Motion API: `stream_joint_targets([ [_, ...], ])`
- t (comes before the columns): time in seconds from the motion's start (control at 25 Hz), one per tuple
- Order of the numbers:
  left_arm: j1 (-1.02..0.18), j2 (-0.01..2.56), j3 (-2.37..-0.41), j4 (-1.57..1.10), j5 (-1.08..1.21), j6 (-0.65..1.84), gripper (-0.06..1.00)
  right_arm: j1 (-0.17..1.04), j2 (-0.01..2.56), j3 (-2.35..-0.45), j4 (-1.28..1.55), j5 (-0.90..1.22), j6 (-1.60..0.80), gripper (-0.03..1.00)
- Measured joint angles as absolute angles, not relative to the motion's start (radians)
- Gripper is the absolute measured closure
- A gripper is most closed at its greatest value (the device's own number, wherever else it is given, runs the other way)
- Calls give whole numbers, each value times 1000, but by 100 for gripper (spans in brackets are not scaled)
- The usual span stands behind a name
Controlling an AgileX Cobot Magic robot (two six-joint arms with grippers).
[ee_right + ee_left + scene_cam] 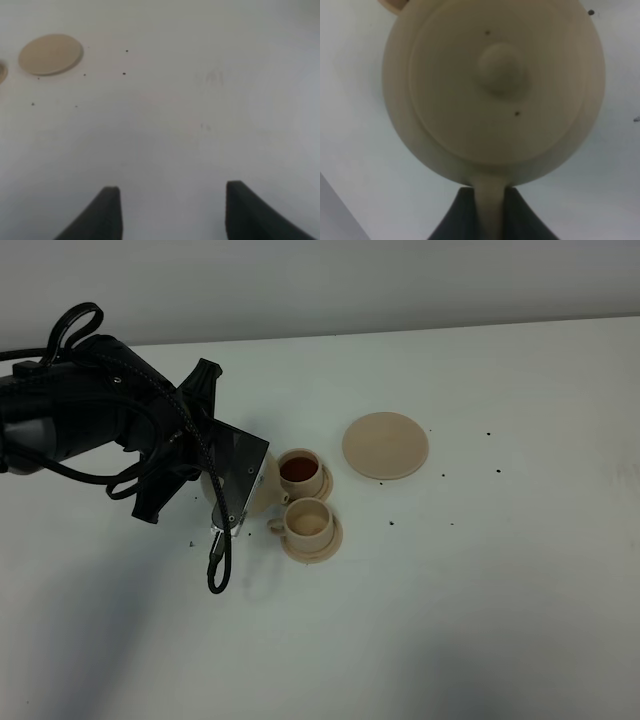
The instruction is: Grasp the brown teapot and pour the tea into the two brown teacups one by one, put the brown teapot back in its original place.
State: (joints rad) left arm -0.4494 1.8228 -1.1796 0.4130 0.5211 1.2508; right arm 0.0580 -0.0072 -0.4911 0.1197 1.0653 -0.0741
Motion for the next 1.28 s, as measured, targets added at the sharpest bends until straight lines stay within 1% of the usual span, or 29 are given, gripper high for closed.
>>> stream_joint_targets([
  [0.8, -502, 1823, -1180, 495, 507, 1244, 80, 58, -7, -491, 120, 1065, -74, 48],
  [1.28, -506, 1823, -1180, 540, 480, 1239, 80, 58, -7, -491, 120, 1065, -74, 48],
])
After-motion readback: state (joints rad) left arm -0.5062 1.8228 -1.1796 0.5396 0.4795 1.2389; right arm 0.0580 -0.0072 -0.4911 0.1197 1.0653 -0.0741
